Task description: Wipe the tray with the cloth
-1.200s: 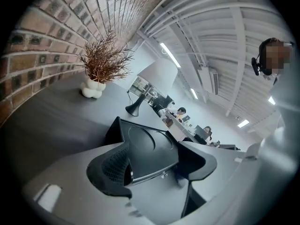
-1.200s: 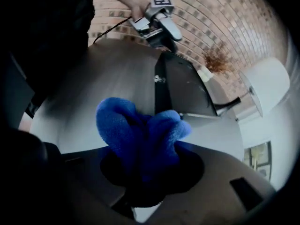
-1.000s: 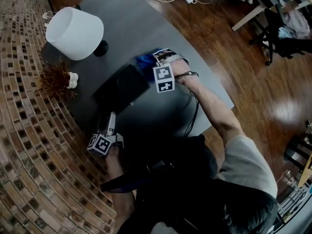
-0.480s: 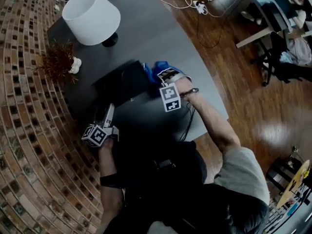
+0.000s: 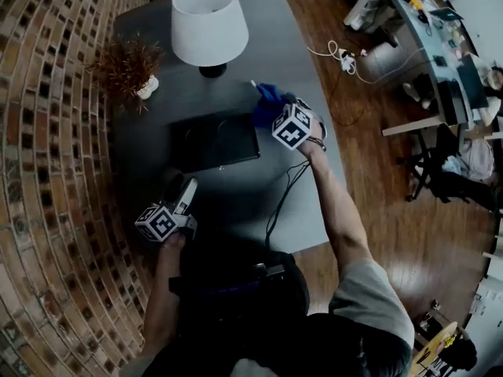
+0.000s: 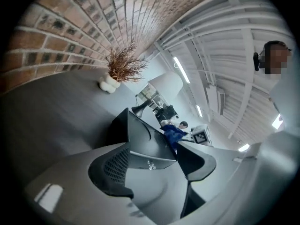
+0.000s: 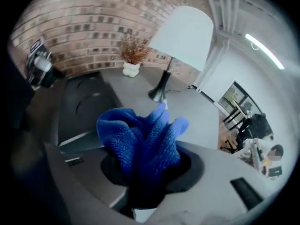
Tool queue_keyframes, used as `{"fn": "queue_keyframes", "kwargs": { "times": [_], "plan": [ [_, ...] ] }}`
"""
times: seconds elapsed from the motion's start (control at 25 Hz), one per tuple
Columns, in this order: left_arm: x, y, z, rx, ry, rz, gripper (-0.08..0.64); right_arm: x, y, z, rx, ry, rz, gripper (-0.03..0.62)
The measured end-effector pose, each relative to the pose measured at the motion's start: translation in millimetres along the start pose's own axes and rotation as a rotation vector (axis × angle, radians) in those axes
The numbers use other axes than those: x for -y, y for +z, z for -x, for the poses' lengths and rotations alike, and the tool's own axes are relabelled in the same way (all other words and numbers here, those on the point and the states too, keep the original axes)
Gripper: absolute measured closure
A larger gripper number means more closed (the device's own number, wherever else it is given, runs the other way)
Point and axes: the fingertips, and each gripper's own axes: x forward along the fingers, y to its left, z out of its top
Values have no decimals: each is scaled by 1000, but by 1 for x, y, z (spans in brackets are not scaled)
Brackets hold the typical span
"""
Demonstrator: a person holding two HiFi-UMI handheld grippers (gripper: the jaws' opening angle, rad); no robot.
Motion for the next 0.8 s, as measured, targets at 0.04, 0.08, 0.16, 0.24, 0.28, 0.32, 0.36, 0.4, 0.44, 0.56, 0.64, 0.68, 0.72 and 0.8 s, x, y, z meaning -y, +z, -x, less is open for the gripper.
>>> {"fn": "queue_keyframes", "kwargs": {
  "times": [0.04,0.08,0.16,0.24,0.28,0.32,0.36,0.4,0.44,0.56,0.64,0.68,0.72,0.8],
  "plan": [
    [0,-8,-3,0,-3,33,250,4,19,-12,14,13,-25,463],
    [-1,-15,-7,-2,-6,63,250,2,38,-25,12,37,-8,463],
    [-3,-23,-17,-3,-7,110,250,-12,59,-53,-54,101,126,463],
    [-9,-24,-24,0,2,135,250,-25,62,-71,-144,172,271,466],
    [-11,-22,-26,3,10,137,256,-31,59,-73,-184,222,322,469],
    [-13,-19,-26,8,18,134,270,-38,51,-72,-218,291,363,471],
    [-16,-16,-25,16,25,130,270,-51,42,-67,-240,380,404,472],
    [-20,-12,-24,26,32,127,270,-69,32,-60,-247,479,444,472],
    [-25,-8,-22,35,39,126,270,-88,23,-51,-244,562,482,472],
    [-43,5,-21,41,47,113,270,-126,-5,-22,-241,591,506,472],
    [-44,18,-25,37,32,88,268,-154,-16,-1,-205,539,460,472],
    [-44,24,-29,32,22,75,263,-172,-20,9,-181,524,430,472],
    [-43,30,-33,24,11,59,256,-192,-25,19,-162,515,399,471],
    [-41,35,-44,-7,-20,39,245,-232,-32,34,-138,492,329,471]
  ]
}}
